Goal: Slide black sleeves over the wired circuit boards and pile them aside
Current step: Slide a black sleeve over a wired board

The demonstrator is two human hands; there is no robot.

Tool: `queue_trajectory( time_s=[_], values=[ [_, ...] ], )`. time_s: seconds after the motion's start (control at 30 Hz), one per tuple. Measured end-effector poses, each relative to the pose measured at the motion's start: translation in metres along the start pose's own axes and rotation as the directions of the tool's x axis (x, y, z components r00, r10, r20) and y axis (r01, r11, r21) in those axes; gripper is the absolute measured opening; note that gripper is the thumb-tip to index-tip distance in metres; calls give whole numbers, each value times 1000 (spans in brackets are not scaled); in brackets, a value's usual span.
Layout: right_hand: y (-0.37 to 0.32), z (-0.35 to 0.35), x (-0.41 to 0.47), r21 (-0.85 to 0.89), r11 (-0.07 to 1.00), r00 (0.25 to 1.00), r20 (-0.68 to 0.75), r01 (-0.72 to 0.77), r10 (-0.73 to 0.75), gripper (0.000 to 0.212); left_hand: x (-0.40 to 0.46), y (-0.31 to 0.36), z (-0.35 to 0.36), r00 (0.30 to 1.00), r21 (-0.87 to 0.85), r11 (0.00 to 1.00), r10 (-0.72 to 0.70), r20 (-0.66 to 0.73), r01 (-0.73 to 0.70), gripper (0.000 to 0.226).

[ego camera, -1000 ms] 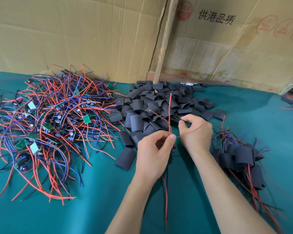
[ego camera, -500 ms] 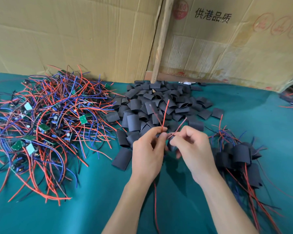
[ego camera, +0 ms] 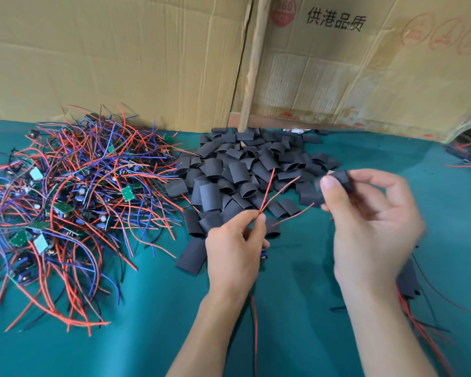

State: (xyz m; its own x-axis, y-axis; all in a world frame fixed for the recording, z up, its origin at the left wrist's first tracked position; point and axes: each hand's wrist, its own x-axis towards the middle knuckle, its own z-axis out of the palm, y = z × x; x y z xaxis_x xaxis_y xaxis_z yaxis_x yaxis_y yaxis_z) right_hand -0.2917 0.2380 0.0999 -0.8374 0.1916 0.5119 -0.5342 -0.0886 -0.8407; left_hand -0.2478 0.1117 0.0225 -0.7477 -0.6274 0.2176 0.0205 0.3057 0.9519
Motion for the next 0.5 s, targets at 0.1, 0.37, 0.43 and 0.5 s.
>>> queue_trajectory(
  time_s=[0.1, 0.37, 0.43, 0.5],
  values=[
    [-3, 7, -10, -16, 997, 997, -27, 76, -76, 24, 0, 0, 0, 1000, -2, 1000, 10, -8, -10, 14],
    [11, 7, -10, -76, 997, 999, -46, 22, -26, 25, -4, 2, 0, 995, 92, 991, 103, -3, -102, 12],
    [16, 8, -10, -89, 996, 999, -36, -18, 15, 25, -4, 2, -2, 990, 121, 983, 138, 14, -138, 8],
    [21, 8, -8, -60, 994, 994, -62, -90, 86, 25, -5, 3, -2, 982, 152, 971, 181, 50, -187, 13]
  ],
)
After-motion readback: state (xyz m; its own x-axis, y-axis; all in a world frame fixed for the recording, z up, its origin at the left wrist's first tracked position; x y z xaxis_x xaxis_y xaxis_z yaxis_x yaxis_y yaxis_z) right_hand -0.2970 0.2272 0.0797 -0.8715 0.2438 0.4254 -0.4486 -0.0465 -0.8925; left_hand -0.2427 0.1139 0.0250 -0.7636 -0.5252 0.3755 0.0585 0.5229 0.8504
